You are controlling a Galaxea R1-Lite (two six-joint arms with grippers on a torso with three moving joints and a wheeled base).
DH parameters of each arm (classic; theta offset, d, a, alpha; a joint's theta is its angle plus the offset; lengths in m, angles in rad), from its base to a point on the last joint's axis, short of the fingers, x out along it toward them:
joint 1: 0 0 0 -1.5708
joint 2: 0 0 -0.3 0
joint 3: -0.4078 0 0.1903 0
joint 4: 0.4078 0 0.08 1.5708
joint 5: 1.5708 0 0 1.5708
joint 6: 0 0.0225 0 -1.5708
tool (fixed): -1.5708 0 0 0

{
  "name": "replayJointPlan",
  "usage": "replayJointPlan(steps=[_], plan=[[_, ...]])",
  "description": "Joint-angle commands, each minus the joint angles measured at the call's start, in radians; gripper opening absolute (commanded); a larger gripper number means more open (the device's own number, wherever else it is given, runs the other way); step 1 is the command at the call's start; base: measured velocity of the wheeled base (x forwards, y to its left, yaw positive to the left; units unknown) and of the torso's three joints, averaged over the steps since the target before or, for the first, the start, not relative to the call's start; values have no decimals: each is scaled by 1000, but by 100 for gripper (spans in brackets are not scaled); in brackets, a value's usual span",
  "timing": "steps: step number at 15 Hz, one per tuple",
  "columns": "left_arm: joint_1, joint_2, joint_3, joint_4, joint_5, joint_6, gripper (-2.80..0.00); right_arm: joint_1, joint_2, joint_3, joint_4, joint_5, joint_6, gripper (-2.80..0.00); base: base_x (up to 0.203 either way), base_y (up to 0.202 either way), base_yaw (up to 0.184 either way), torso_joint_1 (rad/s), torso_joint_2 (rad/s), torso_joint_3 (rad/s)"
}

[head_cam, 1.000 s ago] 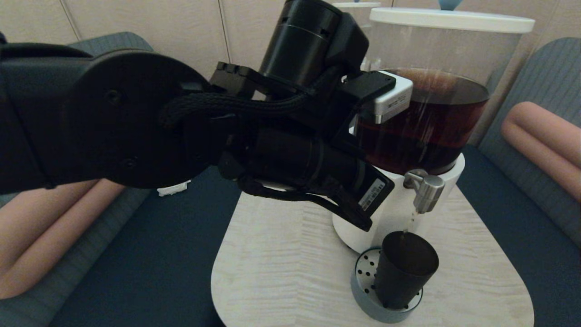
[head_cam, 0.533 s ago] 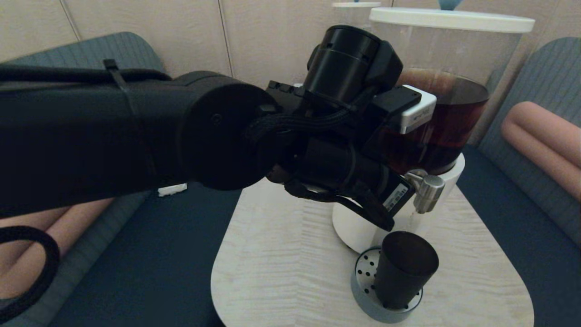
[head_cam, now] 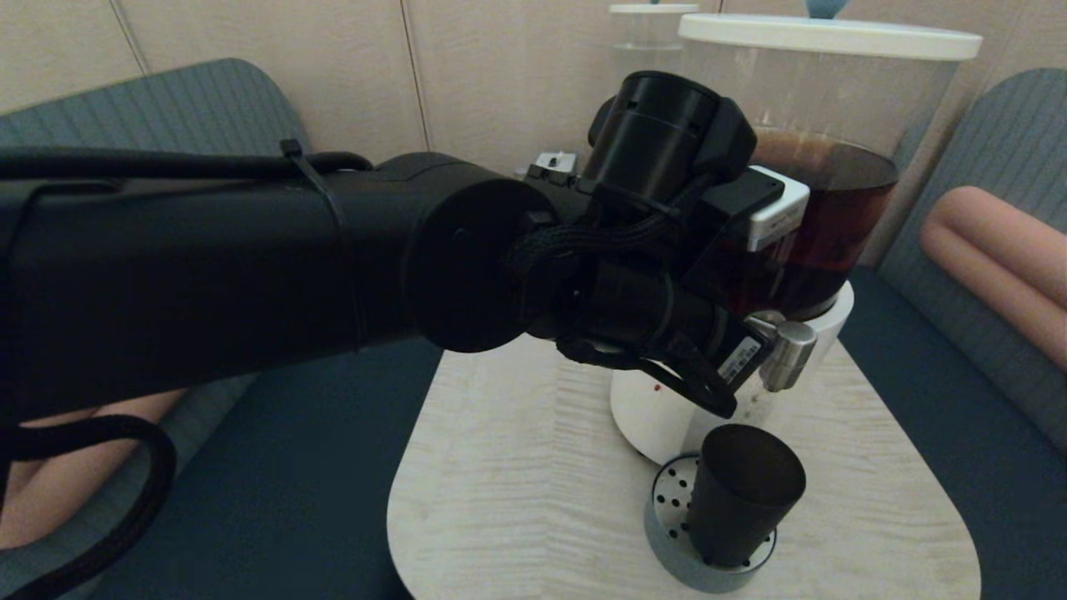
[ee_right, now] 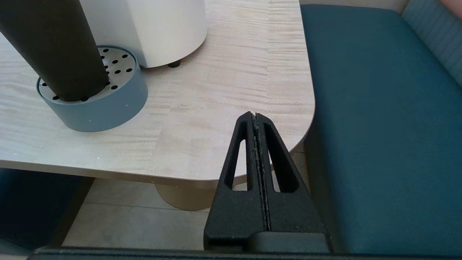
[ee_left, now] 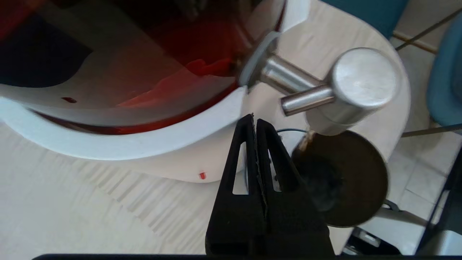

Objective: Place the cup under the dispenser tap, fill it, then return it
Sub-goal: Turn off the faucet

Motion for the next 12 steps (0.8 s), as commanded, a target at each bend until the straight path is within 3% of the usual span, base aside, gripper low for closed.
replayJointPlan(steps=[1,12], plan=[[0,-3,-1,-3,5,4,-280,0,1,0,1,0,0,-280,0,0,0,0,0,0],[3,6,-1,-119,25,1,-280,0,1,-1,1,0,0,-280,0,0,0,0,0,0]])
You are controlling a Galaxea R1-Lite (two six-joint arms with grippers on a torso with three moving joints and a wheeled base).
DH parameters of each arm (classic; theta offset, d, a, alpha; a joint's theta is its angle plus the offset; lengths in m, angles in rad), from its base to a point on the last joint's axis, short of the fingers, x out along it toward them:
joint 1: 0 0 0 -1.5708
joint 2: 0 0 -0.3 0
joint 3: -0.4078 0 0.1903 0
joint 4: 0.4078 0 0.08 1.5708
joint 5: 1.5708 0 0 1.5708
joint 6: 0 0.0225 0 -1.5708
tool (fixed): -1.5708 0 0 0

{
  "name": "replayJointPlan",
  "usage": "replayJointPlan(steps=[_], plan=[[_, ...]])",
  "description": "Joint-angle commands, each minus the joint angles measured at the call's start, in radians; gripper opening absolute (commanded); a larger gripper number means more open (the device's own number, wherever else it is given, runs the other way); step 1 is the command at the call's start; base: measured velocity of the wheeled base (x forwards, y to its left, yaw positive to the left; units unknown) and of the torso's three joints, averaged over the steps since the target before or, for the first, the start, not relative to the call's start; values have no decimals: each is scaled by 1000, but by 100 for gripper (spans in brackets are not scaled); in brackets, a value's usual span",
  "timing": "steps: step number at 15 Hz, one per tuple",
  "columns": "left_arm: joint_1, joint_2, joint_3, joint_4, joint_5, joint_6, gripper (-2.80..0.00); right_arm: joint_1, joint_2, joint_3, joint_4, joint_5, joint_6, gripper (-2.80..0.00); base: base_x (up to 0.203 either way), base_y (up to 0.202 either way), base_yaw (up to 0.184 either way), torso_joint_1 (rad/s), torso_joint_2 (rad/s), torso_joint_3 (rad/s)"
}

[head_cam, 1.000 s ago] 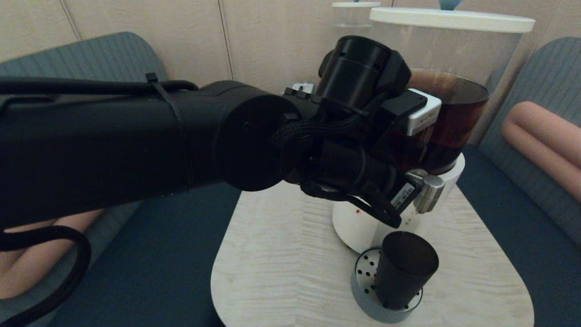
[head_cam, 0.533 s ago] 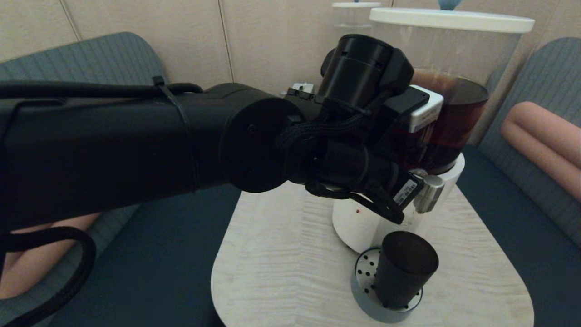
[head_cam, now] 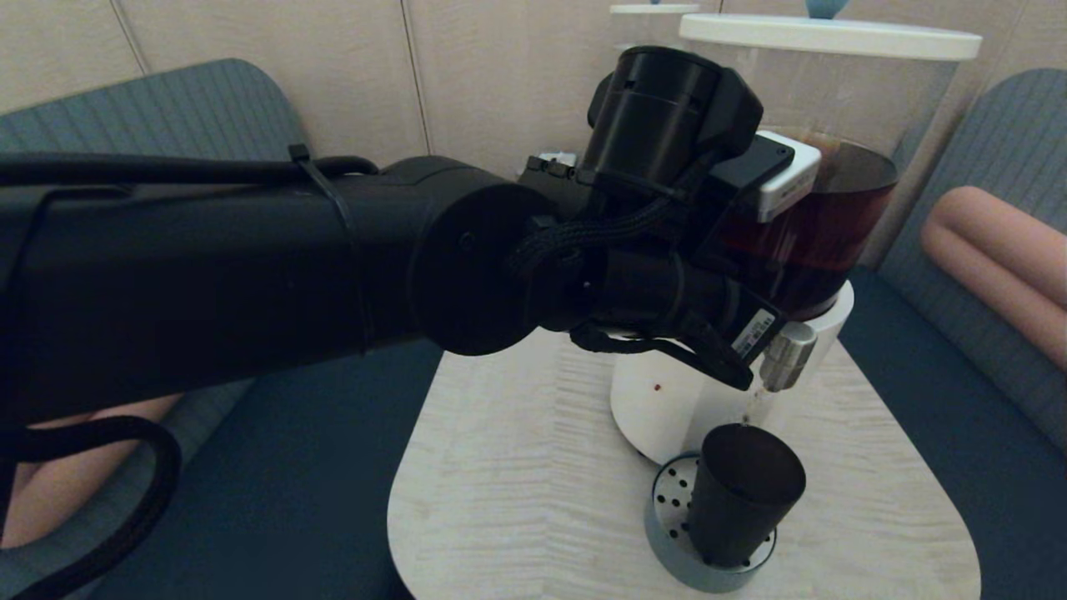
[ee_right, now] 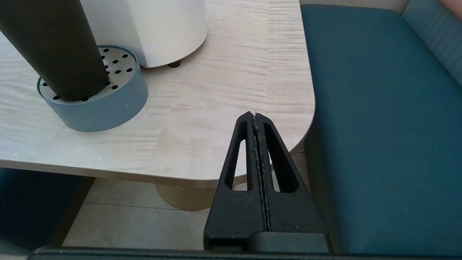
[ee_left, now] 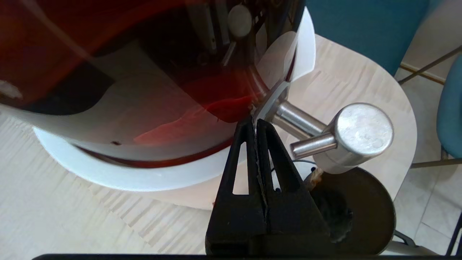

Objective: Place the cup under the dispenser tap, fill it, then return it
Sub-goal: Turn off the faucet

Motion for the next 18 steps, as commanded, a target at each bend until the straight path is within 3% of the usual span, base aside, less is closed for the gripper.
replayJointPlan(steps=[1,8,18], plan=[[1,2,0,-12,0,1,-280,0,1,-1,1,0,0,-280,0,0,0,0,0,0],[-1,33,-2,-65,4,-2,-280,0,1,0,1,0,0,-280,0,0,0,0,0,0],[10,11,30,4,131,-7,-280,0,1,0,1,0,0,-280,0,0,0,0,0,0]])
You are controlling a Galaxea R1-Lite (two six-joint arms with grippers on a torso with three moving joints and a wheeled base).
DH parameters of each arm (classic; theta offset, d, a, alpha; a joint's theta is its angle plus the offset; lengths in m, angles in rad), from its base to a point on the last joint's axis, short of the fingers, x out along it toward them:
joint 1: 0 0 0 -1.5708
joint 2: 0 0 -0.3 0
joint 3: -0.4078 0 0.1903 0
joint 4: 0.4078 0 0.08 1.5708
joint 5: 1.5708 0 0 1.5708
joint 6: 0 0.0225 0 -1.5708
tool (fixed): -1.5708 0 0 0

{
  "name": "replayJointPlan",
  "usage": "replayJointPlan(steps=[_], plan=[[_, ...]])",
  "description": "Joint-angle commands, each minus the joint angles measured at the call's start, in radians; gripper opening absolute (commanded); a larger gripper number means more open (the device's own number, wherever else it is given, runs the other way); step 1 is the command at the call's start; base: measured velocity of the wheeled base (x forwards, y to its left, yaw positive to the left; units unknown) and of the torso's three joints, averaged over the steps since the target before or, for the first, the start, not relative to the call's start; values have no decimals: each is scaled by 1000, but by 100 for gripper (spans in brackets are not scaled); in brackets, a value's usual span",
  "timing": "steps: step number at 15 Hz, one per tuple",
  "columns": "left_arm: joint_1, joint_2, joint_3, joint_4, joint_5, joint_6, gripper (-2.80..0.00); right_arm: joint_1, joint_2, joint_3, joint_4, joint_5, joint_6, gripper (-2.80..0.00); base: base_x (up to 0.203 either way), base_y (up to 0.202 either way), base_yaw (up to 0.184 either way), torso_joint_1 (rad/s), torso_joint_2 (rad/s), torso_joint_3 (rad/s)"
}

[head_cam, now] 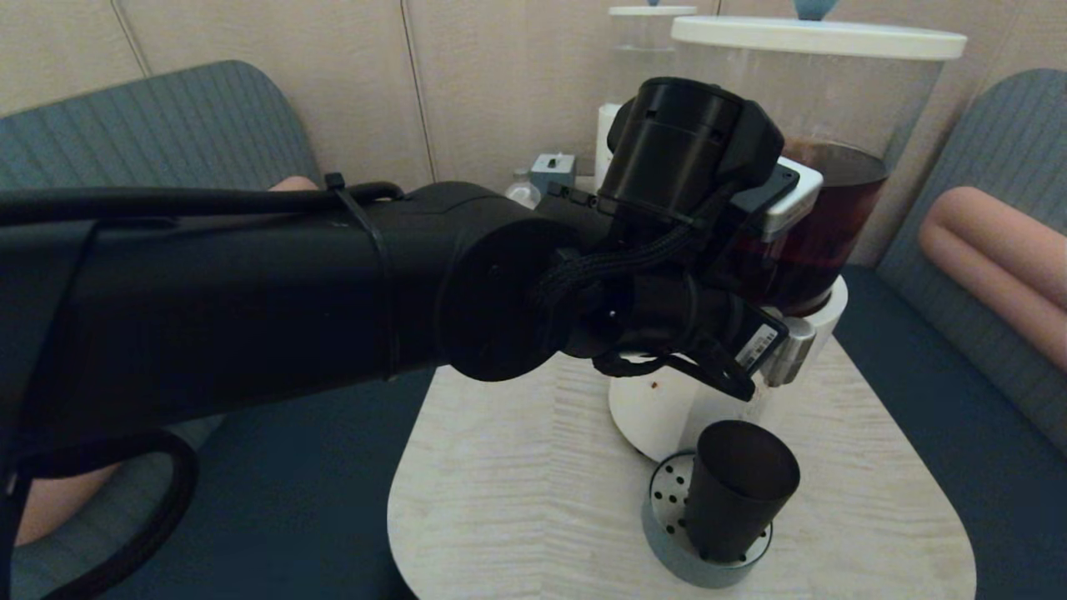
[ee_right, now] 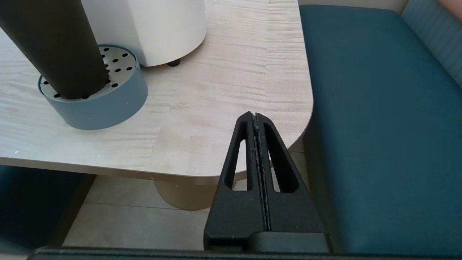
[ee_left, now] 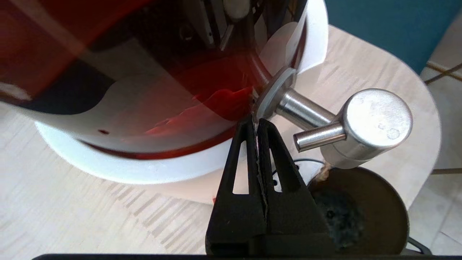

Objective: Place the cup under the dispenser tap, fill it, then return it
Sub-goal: Turn off the faucet

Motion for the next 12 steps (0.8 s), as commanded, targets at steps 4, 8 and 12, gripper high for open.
replayJointPlan(steps=[4,8,12], plan=[[1,-37,18,55,18,-3,-280,0,1,0,1,0,0,-280,0,0,0,0,0,0],[-7,-81,86,55,19,-3,-280,0,1,0,1,0,0,-280,0,0,0,0,0,0],[-27,-96,100,53,17,-3,-280,0,1,-1,1,0,0,-280,0,0,0,0,0,0]])
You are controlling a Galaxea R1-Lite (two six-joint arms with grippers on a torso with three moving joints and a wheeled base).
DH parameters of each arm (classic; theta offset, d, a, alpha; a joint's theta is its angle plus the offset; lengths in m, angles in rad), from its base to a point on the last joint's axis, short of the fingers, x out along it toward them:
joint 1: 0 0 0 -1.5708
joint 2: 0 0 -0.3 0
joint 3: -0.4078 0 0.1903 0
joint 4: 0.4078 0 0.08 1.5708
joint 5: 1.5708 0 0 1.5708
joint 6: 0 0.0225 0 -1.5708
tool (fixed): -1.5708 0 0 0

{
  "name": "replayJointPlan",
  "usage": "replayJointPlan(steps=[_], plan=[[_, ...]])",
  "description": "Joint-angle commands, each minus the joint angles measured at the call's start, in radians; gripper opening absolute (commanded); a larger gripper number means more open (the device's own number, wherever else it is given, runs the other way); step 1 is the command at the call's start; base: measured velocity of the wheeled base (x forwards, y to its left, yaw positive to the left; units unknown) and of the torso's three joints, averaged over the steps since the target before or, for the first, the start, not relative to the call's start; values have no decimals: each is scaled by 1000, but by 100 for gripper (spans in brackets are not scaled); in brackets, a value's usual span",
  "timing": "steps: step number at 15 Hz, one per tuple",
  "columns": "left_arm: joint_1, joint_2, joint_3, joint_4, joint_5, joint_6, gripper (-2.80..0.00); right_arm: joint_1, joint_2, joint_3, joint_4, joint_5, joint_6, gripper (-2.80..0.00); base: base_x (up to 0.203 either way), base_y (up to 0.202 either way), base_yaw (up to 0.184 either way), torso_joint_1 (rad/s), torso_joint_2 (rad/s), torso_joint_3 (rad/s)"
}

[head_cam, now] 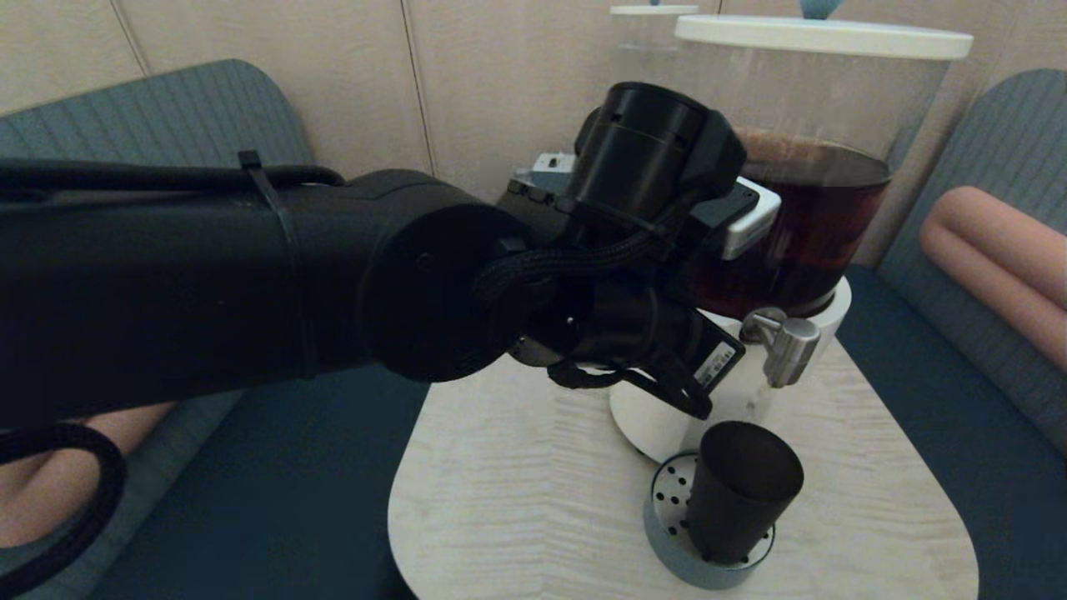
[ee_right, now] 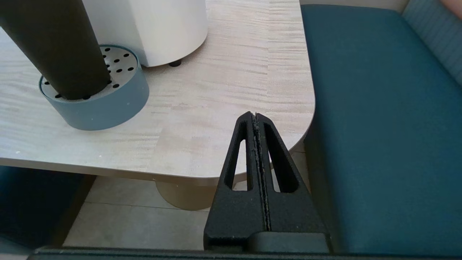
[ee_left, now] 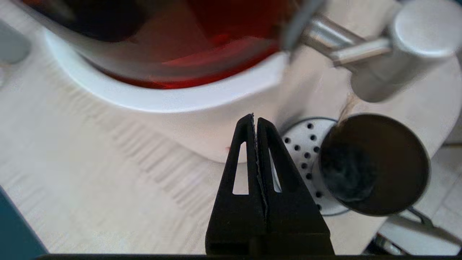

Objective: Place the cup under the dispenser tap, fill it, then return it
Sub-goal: Turn off the faucet

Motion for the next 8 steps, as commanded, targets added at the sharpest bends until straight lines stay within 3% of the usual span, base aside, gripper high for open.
replayJointPlan(steps=[1,8], plan=[[-17,-15,2,-3,-3,-1,-280,0,1,0,1,0,0,-280,0,0,0,0,0,0],[-72,-36,2,4,-6,-4,-280,0,1,0,1,0,0,-280,0,0,0,0,0,0]])
